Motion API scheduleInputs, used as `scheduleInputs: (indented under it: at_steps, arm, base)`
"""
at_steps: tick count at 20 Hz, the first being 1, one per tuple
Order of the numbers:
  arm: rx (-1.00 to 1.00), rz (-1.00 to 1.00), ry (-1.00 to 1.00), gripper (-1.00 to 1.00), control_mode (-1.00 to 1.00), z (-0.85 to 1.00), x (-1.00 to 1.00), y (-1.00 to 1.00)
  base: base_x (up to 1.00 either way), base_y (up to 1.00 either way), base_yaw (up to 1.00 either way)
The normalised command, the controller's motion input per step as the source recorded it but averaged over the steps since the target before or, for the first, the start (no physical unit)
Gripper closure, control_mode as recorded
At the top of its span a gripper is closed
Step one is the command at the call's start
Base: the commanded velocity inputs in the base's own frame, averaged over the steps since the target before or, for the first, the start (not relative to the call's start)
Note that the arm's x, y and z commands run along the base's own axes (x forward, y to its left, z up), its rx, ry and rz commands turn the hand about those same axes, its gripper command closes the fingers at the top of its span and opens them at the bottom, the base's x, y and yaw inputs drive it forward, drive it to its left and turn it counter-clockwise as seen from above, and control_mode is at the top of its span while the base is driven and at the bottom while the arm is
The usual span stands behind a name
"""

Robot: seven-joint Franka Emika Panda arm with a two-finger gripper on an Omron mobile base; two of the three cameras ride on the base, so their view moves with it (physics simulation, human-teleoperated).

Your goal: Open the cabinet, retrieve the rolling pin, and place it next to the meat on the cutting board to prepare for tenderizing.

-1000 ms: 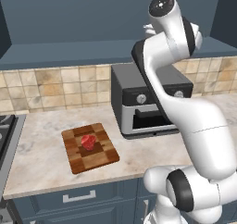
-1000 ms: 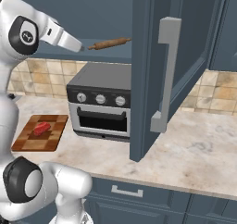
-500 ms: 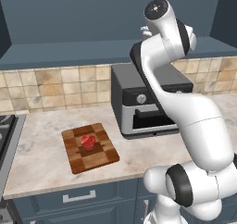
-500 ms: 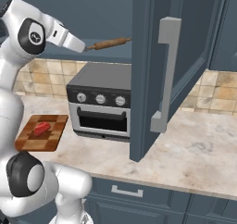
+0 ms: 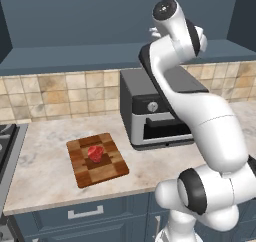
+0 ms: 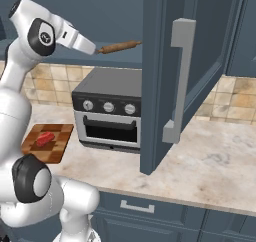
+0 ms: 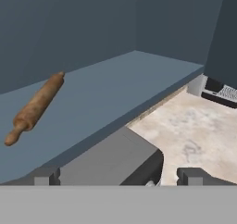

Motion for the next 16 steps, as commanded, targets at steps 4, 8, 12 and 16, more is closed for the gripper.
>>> scheduleInputs:
  at_steps: [4, 8, 12, 16]
  arm:
    - [0.00, 0.00, 0.00, -1.00, -1.00, -0.04, 0.25, 0.08]
    - [0.00, 0.00, 0.00, -1.00, -1.00, -0.08, 0.25, 0.12]
    - [0.00, 0.00, 0.00, -1.00, -1.00, -0.12, 0.25, 0.10]
    - [0.00, 0.00, 0.00, -1.00, -1.00, -0.10, 0.29, 0.05]
  base:
    - [0.00, 0.00, 0.00]
    - [0.00, 0.00, 0.00]
    - [0.00, 0.00, 0.00]
    - [0.00, 0.00, 0.00]
